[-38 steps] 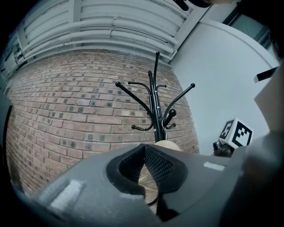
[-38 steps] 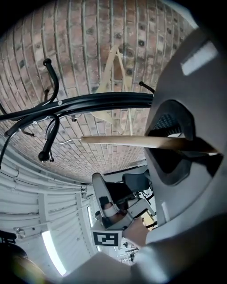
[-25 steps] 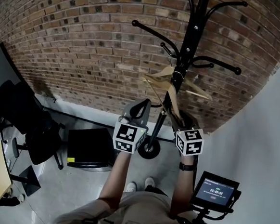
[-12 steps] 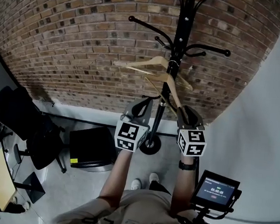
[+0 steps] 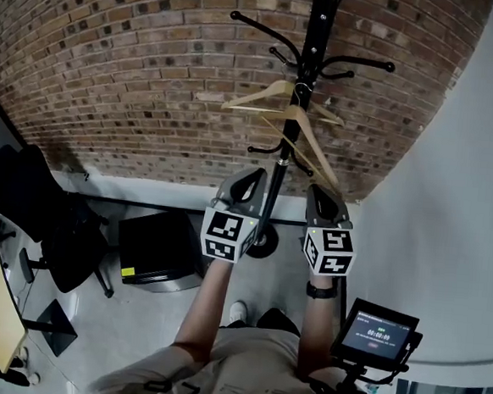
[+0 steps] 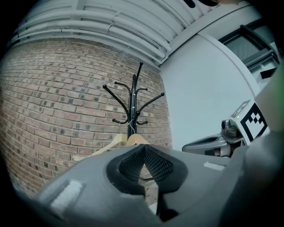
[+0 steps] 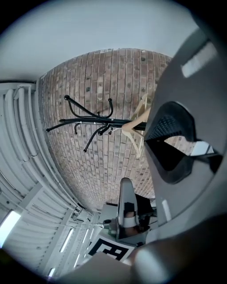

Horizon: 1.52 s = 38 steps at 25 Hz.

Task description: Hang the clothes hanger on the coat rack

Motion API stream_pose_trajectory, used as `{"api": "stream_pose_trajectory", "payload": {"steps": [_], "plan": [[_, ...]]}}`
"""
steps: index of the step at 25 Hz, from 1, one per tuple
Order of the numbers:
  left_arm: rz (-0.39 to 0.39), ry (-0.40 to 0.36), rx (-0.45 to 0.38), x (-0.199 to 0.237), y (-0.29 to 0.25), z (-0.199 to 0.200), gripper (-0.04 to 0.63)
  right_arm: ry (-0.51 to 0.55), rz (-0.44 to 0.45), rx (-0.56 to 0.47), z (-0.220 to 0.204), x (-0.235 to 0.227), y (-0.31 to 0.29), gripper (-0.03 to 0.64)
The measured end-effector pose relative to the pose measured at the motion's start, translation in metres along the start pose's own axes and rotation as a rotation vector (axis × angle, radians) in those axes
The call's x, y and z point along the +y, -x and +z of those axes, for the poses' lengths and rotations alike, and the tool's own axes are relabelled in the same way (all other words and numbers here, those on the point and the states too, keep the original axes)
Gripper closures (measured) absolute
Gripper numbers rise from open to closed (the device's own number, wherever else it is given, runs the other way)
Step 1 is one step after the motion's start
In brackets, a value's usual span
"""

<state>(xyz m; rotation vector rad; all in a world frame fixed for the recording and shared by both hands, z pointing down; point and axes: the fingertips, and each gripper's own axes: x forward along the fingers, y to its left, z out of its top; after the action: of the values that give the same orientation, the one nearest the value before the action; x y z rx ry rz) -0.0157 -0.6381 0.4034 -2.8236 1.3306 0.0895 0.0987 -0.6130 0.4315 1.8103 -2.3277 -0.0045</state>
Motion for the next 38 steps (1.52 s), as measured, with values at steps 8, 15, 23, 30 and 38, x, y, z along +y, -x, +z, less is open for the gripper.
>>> {"api": "stream_pose_trajectory", "payload": {"steps": [8,15,23,30,38], "plan": [[0.059,-0.025,-0.027,-0.027,0.064,0.016,0.595,0.0,0.03,-0.062,0.012,0.032,0.06,0.617],[0.12,-0.002,-0.008,-0.102,0.161,0.0,0.595,-0.039,0.065,-0.11,-0.004,0.071,0.181,0.617],[0.135,0.046,0.139,-0.186,0.273,-0.037,0.595,-0.161,0.099,0.031,-0.063,0.117,0.296,0.617],[0.039,-0.032,0.028,-0.208,0.278,0.031,0.595,-0.109,0.051,-0.115,0.004,0.124,0.328,0.617],[0.016,-0.02,-0.041,-0.185,0.282,0.053,0.595,-0.094,0.014,-0.171,0.034,0.14,0.319,0.617]]}}
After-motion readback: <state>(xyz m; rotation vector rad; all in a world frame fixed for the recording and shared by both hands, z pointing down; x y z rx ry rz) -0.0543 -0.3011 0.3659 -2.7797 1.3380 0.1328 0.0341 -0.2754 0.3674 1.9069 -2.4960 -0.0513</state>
